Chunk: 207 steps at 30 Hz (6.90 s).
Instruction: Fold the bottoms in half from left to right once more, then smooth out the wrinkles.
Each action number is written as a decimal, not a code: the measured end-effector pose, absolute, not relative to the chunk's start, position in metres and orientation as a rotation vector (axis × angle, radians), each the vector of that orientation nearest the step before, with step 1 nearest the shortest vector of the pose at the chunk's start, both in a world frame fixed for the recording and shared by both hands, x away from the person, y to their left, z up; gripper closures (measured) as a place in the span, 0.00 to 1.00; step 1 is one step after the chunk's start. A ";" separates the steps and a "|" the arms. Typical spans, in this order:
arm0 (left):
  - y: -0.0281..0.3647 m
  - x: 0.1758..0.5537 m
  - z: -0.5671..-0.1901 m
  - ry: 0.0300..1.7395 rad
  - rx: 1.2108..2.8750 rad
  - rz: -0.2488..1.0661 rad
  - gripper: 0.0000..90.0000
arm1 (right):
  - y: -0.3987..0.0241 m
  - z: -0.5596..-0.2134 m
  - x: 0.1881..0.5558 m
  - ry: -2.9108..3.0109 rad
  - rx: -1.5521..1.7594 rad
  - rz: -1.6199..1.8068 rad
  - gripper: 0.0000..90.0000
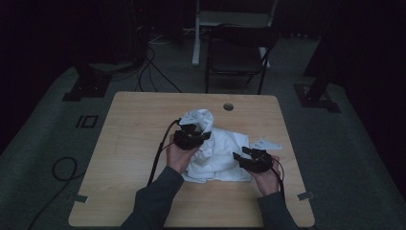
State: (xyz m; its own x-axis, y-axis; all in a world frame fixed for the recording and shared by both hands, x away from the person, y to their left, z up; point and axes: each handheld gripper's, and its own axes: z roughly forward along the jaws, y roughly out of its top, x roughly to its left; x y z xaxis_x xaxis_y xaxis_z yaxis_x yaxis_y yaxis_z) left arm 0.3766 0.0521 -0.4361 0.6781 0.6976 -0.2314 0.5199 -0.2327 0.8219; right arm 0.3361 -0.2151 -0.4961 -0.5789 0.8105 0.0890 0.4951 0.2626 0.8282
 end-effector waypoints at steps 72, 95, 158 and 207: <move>0.028 0.387 -0.483 0.894 2.038 0.349 0.62 | -0.205 -0.469 0.382 2.178 1.369 1.171 0.97; 0.037 0.358 -0.520 0.896 2.089 0.292 0.66 | -0.211 -0.542 0.397 2.278 1.559 1.074 0.97; 0.064 0.339 -0.501 0.920 2.032 0.412 0.58 | -0.228 -0.466 0.415 2.238 1.285 1.140 0.97; 0.037 0.362 -0.501 0.807 2.156 0.472 0.45 | -0.221 -0.502 0.402 2.123 1.333 0.951 0.48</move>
State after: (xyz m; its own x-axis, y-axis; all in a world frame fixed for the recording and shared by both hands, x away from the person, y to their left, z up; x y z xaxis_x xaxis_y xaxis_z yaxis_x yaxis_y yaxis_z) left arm 0.3623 0.0369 -0.5005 0.7307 0.6792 0.0694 0.3935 -0.5021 0.7701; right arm 0.4018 -0.2208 -0.5020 -0.4274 0.9039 -0.0178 0.5889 0.2933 0.7531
